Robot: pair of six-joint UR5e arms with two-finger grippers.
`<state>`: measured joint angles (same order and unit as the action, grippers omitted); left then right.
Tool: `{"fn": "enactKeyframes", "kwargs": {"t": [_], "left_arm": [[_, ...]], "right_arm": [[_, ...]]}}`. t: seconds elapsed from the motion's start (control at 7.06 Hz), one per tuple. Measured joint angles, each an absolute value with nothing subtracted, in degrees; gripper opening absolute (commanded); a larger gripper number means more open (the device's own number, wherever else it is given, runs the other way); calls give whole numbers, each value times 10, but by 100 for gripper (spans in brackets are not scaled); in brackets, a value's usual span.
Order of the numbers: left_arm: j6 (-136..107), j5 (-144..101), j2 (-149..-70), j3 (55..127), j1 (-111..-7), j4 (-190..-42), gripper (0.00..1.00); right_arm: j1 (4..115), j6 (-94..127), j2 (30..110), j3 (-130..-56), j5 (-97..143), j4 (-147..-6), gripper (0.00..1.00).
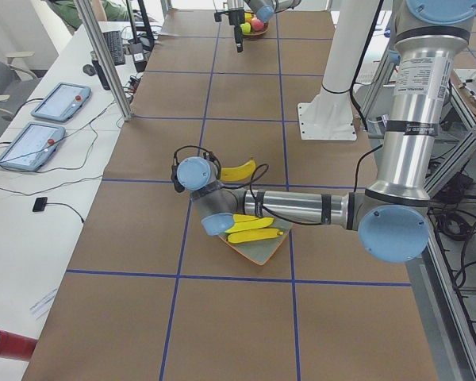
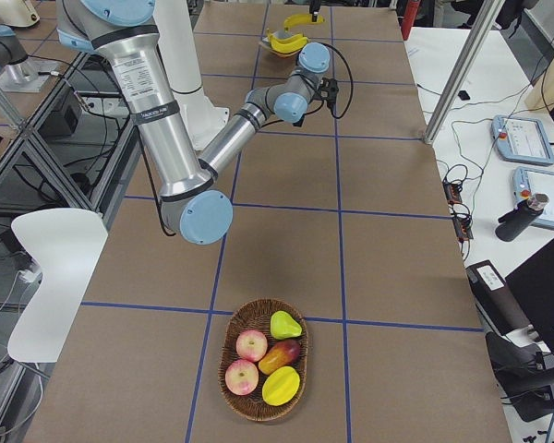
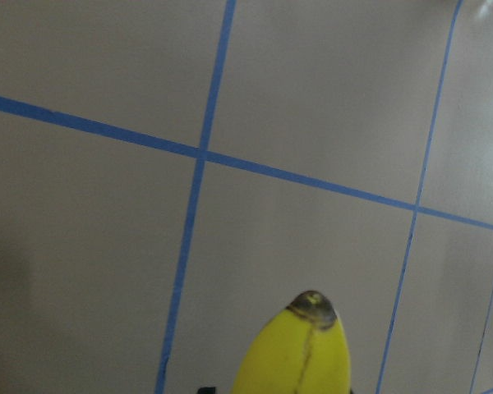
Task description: Transfer all bananas from basket to plate
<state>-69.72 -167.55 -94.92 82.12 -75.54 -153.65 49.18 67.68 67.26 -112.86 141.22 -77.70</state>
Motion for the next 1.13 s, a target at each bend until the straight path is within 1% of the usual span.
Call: {"fn": "enactKeyframes", "kwargs": {"t": [0.42, 0.71, 1.13], "left_arm": [[-619, -1725, -906, 779, -783, -1538, 0], [-593, -1728, -896, 753, -788, -1538, 0], [-583, -1727, -877, 737, -788, -1552, 0]], "right_arm": [[488, 676, 673, -1123, 1403, -777, 99], [484, 675, 673, -1120, 1394, -777, 99], [478, 674, 673, -1118, 1387, -777, 99]]}}
